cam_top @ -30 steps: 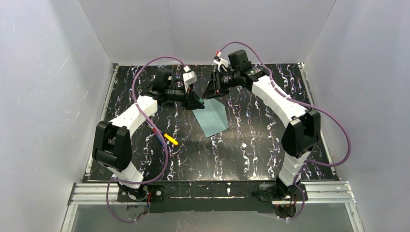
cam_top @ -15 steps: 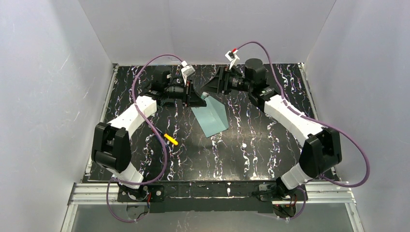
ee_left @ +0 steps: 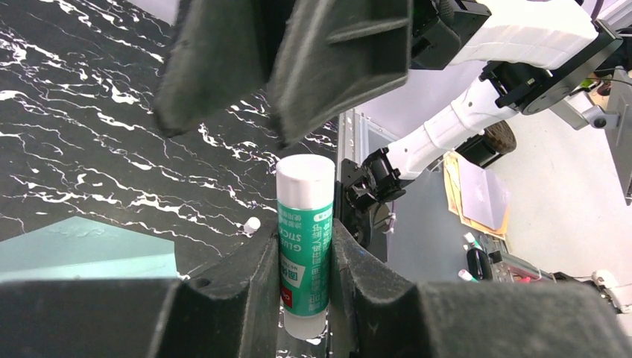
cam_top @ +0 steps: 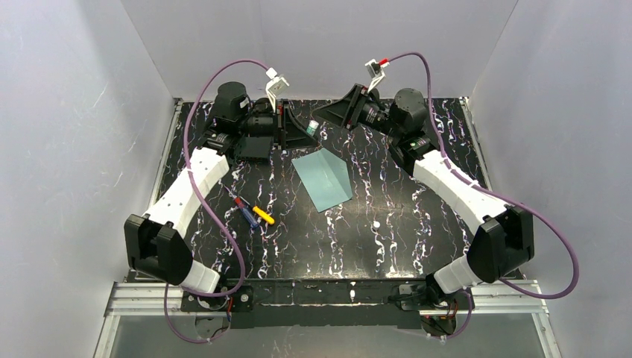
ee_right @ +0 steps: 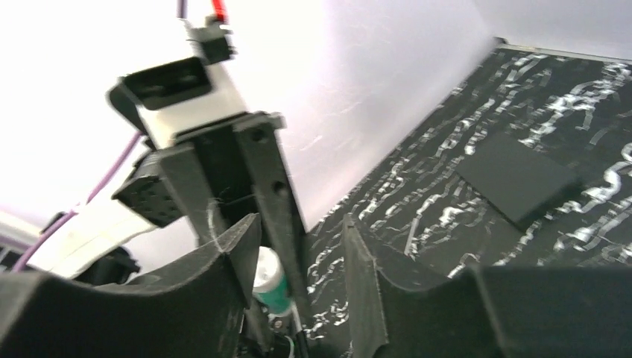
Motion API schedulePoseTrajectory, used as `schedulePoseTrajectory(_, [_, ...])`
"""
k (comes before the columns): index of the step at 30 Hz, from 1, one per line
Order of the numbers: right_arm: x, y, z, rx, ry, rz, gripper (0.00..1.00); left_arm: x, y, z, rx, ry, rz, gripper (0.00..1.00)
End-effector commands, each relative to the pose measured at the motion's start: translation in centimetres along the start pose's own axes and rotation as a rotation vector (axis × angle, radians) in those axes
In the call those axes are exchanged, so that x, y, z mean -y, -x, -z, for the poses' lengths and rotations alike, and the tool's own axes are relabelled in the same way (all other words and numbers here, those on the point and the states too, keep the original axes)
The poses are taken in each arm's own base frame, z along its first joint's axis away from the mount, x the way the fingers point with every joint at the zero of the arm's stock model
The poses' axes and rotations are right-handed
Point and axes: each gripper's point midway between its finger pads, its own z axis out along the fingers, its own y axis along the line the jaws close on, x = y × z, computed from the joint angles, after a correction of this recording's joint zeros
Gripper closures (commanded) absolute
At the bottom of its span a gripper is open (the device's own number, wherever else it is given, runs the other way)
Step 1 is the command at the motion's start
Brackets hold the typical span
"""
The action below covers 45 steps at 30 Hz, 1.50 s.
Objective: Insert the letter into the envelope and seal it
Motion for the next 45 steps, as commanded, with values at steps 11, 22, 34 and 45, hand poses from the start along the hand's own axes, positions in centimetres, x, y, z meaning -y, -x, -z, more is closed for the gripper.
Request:
schedulePoseTrajectory(11, [-4.3, 1.6, 0.3, 0.013, 0.148, 0.068, 0.25, 2.2, 1.9, 0.2, 0.021, -0.059, -0.046, 1.00])
schedulePoseTrajectory(22, [-4.9, 0.9, -0.2, -0.037, 0.217, 0.029, 0.52, 1.2, 2.1, -0.2, 0.040, -0.051, -0.029, 1.00])
schedulePoseTrajectory(34, [0.2, -0.2, -1.7, -0.096, -0.014, -0.069, 0.99, -0.9, 1.6, -0.1, 0.066, 0.025, -0.205, 1.00])
schedulePoseTrajectory(45, [10.5, -3.4, -0.1, -0.167, -0.639, -0.322, 0.99, -9.6, -2.4, 2.2, -0.198, 0.289, -0.798, 1.00])
